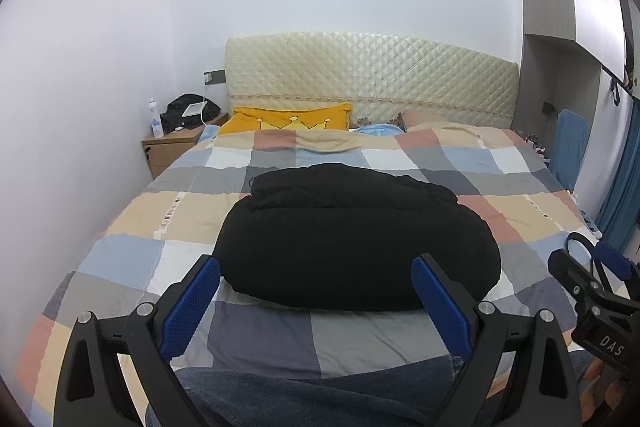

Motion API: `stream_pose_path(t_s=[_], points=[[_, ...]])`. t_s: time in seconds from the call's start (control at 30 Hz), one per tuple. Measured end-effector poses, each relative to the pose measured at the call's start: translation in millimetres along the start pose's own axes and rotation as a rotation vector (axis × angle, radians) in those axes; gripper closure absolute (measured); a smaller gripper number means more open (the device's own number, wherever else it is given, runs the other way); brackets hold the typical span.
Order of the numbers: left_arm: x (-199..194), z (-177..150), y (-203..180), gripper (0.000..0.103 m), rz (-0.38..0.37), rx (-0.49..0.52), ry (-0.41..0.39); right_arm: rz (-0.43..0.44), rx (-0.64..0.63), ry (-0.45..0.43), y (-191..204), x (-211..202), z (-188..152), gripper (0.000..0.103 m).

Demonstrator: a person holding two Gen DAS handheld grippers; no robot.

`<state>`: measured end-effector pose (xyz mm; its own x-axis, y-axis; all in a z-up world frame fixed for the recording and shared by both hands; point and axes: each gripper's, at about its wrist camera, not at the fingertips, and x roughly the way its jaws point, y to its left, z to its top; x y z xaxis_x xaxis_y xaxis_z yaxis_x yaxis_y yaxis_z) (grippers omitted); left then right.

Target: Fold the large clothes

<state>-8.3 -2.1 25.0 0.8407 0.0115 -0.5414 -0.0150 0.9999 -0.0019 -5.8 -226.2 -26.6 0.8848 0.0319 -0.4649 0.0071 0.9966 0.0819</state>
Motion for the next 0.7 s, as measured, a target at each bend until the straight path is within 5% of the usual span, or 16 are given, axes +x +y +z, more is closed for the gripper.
stream_pose_path(t_s=[0.7], points=[[-2.5, 1.2, 2.4, 0.006, -0.01, 0.0, 0.004, 0.005, 0.002, 0.002, -0.4, -2.4, 1.4, 0.0]])
